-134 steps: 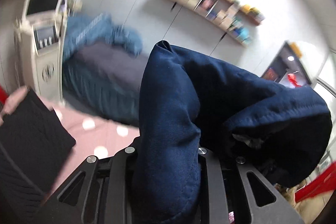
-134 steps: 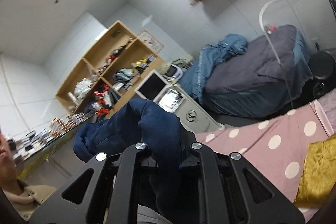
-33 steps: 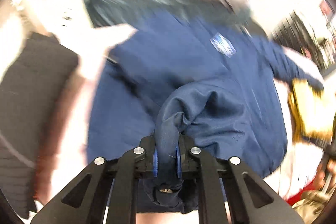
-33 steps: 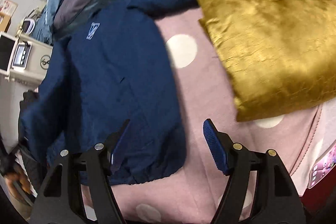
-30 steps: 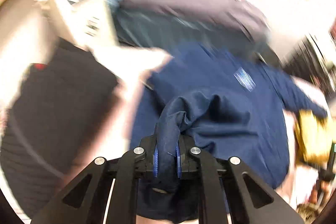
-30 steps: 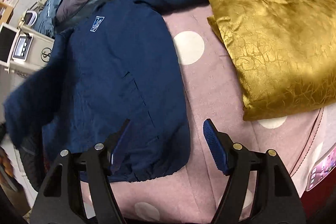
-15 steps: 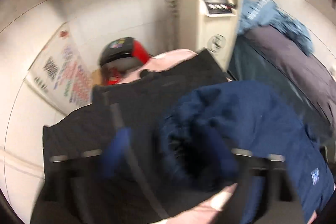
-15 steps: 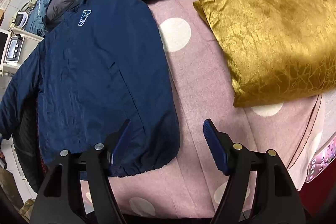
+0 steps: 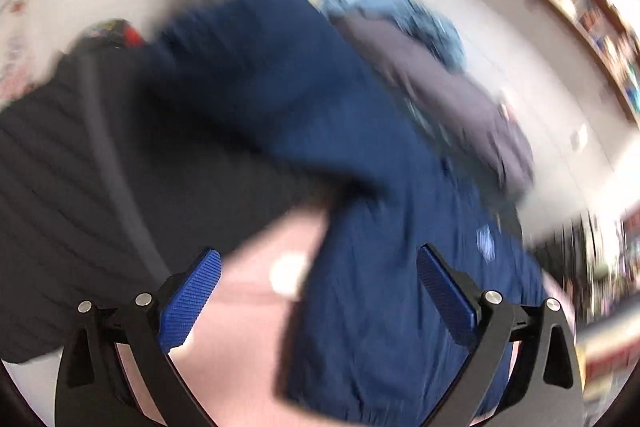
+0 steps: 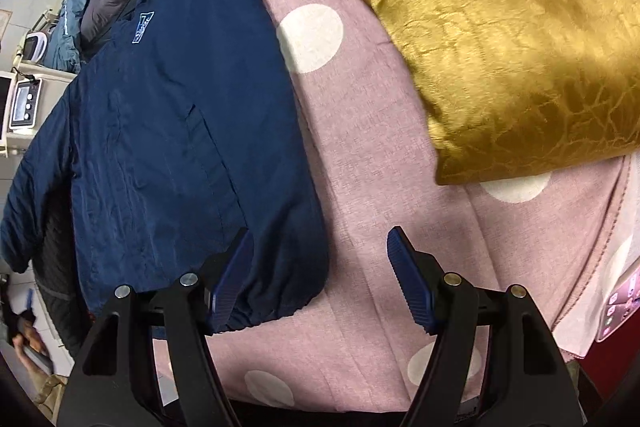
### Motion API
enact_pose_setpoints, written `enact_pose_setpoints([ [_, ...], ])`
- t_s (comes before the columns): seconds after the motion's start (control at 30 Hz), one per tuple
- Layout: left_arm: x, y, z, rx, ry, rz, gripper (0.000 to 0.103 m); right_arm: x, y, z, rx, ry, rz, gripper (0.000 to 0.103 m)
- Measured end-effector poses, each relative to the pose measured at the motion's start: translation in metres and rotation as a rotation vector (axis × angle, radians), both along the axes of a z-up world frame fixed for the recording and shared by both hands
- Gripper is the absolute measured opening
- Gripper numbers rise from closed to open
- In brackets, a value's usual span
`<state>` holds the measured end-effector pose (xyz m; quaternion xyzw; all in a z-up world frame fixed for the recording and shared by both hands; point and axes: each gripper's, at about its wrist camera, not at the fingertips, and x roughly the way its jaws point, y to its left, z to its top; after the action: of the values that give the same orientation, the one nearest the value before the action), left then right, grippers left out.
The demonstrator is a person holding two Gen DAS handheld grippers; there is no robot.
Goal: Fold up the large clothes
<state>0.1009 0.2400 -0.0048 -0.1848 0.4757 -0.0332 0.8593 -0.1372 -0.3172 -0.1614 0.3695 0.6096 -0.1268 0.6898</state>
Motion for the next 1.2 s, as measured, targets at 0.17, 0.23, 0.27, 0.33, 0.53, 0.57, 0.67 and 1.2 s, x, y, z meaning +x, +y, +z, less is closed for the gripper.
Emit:
enact_pose_setpoints([
  [0.17,-0.009,-0.033,-0.086,-0.024,0.209,-0.085,0.096,0.012,0.017,-0.023,0.081,0.014,0.058,0.069],
  [0.23,-0.011,-0.036,-0.116,-0.051,0.274,-0.076,0.096,0.012,0.023,-0.037,0.134,0.015,0.054,0.069],
  [0.27,-0.010,-0.038,-0.135,-0.083,0.312,-0.068,0.096,0.012,0.026,-0.046,0.161,0.020,0.048,0.069],
  [0.33,-0.012,-0.046,-0.162,-0.107,0.386,-0.052,0.096,0.009,0.030,-0.062,0.158,0.040,0.030,0.069],
  [0.53,-0.006,-0.097,-0.194,-0.142,0.454,-0.125,0.069,0.009,0.033,-0.057,0.170,0.006,0.046,0.038],
  [0.57,-0.004,-0.106,-0.191,-0.123,0.452,-0.158,0.052,0.009,0.033,-0.052,0.173,-0.009,0.045,0.033],
  [0.67,-0.003,-0.118,-0.170,-0.116,0.411,-0.218,0.030,0.011,0.039,-0.023,0.140,-0.061,0.076,0.021],
  [1.2,-0.126,-0.097,-0.121,-0.152,0.393,-0.344,0.024,-0.073,0.059,0.077,0.055,-0.071,0.292,0.018],
])
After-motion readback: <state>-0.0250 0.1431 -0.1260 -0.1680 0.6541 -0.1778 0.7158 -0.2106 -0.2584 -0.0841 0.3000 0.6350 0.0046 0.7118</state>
